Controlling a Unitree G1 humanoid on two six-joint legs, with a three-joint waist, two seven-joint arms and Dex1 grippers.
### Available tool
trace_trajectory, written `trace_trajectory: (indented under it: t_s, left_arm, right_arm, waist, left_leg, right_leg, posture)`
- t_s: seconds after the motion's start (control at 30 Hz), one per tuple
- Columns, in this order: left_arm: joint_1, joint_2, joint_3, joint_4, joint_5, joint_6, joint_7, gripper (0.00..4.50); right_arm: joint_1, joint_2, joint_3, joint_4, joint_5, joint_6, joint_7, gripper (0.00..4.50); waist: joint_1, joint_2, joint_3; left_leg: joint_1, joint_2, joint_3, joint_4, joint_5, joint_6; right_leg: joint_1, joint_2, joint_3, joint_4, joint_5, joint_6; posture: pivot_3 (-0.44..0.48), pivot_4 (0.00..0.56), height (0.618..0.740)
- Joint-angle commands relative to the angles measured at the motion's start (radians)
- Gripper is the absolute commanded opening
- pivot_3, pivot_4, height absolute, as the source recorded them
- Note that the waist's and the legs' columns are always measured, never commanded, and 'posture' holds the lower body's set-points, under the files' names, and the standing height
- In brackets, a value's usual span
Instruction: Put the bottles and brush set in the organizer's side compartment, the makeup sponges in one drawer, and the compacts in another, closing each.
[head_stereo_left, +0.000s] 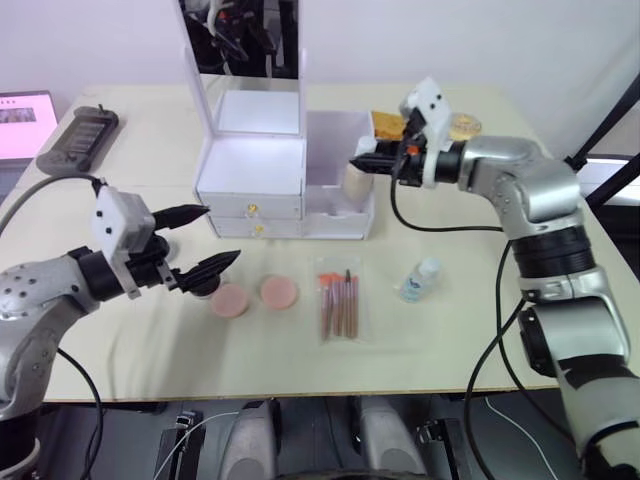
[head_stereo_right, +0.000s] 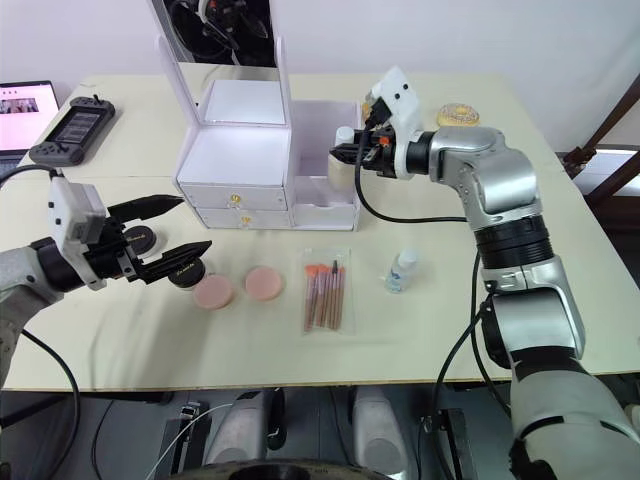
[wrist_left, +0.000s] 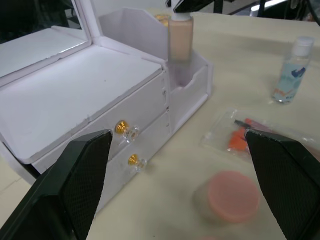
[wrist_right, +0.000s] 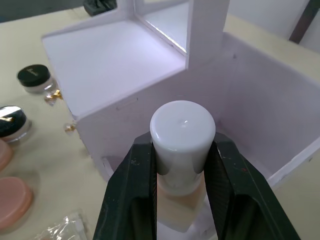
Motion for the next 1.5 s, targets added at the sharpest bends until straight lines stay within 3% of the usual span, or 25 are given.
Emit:
trace_trajectory:
  t_s: [0.03,0.5,0.9,1.4,1.47,1.5]
  left_arm:
    - [-0.005,0.012,0.026,-0.034,-0.019,-0.003,0.007,4.50]
    - [-0.048,0.008,-0.030,-0.005,-0.001,-0.010,0.004,4.50]
    - [-0.094,0.007,-0.083,0.034,0.028,-0.034,-0.015,4.50]
    - [-0.111,0.009,-0.102,0.067,0.051,-0.058,-0.045,4.50]
    - [-0.114,0.013,-0.101,0.080,0.059,-0.067,-0.051,4.50]
    - [-0.117,0.014,-0.102,0.086,0.061,-0.070,-0.055,4.50]
  right_arm:
    - [0.016,0.016,-0.020,-0.044,-0.021,0.009,-0.032,0.77]
    - [0.043,0.047,-0.117,-0.243,0.038,0.213,-0.146,0.77]
    - [0.047,0.104,-0.116,-0.186,-0.029,0.253,-0.292,0.77]
    - [0.111,0.158,-0.078,-0.250,-0.071,0.300,-0.386,0.77]
    - [0.111,0.156,-0.086,-0.275,-0.063,0.319,-0.387,1.84]
    - [0.109,0.154,-0.089,-0.282,-0.061,0.325,-0.387,2.13]
  waist:
    - [0.000,0.000,0.000]
    - [0.000,0.000,0.000]
    - [-0.002,0.000,0.000]
    - [0.000,0.000,0.000]
    - [0.000,0.000,0.000]
    - [0.000,0.000,0.000]
  left_leg:
    - [0.000,0.000,0.000,0.000,0.000,0.000]
    - [0.003,0.000,0.000,0.000,0.000,-0.001]
    - [0.001,0.000,0.000,0.000,0.000,-0.001]
    - [0.000,0.000,0.000,0.000,0.000,0.000]
    - [-0.001,0.000,0.000,0.000,0.000,0.000]
    - [-0.001,0.000,0.000,0.000,0.000,0.000]
  right_leg:
    - [0.000,0.000,0.000,0.000,0.000,0.000]
    - [0.003,0.000,0.000,0.001,0.000,0.000]
    - [0.000,0.000,0.000,0.002,0.000,0.000]
    - [0.000,0.000,0.000,0.001,0.000,0.000]
    - [-0.002,0.000,0.000,0.001,0.000,0.000]
    - [-0.002,0.000,0.000,0.001,0.000,0.000]
  posture:
    - [0.000,0.150,0.738]
    - [0.000,0.150,0.738]
    - [0.000,0.150,0.738]
    - [0.000,0.150,0.738]
    - [0.000,0.150,0.738]
    - [0.000,0.150,0.738]
